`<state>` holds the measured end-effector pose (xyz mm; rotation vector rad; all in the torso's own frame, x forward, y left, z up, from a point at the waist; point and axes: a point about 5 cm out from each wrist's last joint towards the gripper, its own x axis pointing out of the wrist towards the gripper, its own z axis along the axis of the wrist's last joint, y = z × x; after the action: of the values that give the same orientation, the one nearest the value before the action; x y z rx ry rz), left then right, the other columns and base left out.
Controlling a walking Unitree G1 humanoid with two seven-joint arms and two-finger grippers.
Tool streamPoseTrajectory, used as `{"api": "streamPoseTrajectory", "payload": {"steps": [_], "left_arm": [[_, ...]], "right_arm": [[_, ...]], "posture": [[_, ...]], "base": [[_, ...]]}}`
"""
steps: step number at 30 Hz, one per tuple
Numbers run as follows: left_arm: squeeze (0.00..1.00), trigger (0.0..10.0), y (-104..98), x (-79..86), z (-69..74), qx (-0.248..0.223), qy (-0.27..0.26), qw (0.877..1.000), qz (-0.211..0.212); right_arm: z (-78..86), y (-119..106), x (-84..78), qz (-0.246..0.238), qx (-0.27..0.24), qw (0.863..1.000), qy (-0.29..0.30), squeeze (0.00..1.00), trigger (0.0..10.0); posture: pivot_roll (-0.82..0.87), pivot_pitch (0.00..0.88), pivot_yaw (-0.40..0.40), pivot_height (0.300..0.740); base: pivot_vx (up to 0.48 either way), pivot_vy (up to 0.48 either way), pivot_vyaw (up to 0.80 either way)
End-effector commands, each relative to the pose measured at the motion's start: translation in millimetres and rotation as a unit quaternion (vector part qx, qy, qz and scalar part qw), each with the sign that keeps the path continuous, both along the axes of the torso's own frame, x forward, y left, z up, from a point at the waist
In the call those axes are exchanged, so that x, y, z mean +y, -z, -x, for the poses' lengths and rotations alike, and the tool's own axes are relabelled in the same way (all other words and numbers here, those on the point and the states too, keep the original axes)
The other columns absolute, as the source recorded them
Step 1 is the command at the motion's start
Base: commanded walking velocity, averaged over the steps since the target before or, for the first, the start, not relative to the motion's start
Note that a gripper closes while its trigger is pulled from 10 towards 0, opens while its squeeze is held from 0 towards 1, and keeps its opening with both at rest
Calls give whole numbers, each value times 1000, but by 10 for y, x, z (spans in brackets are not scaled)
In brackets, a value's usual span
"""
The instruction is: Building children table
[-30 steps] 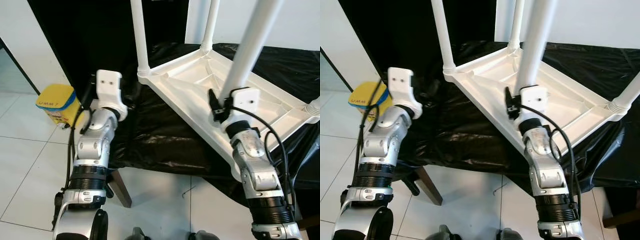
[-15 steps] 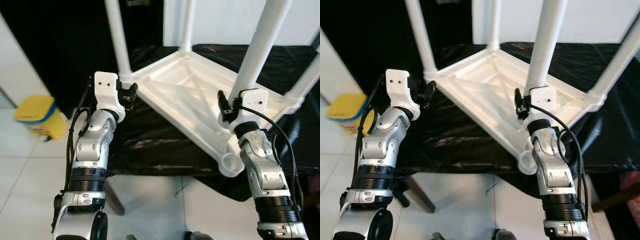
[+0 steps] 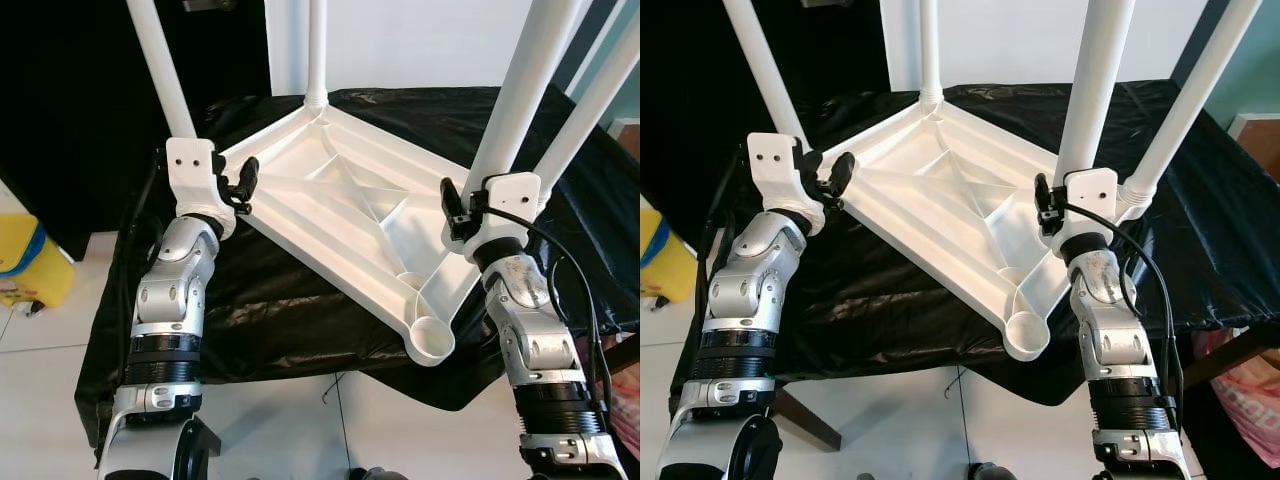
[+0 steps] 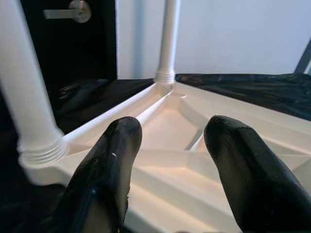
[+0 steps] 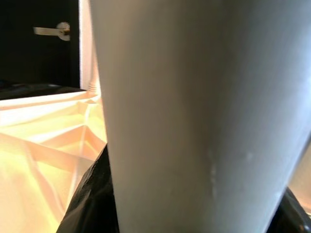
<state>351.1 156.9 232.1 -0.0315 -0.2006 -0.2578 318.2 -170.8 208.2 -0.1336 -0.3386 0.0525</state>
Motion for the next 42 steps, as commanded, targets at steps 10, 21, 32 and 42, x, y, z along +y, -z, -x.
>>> {"api": "streamPoseTrajectory", "payload": {"steps": [10, 21, 32, 42], "left_arm": [[0, 10000, 9, 14, 17, 0, 1, 1000, 10], [0, 10000, -29, -7, 4, -8, 19, 1000, -11], [0, 10000, -44, -109, 93, -45, 113, 987, -107], [0, 10000, 237, -151, 174, -13, 217, 936, -276]], "right_arm": [[-9, -14, -13, -2, -9, 1000, -1, 0, 10000], [51, -33, -45, -10, -25, 1000, 12, 0, 10000], [134, 87, -134, -19, -6, 997, 71, 0, 10000], [184, 122, -213, -21, 3, 995, 97, 0, 10000]], "posture": [[-130, 9, -26, 740], [-152, 46, 8, 740], [-174, 61, 46, 740], [-201, 68, 65, 740]], "base": [[0, 0, -753], [0, 0, -41], [0, 0, 0], [0, 0, 0]]}}
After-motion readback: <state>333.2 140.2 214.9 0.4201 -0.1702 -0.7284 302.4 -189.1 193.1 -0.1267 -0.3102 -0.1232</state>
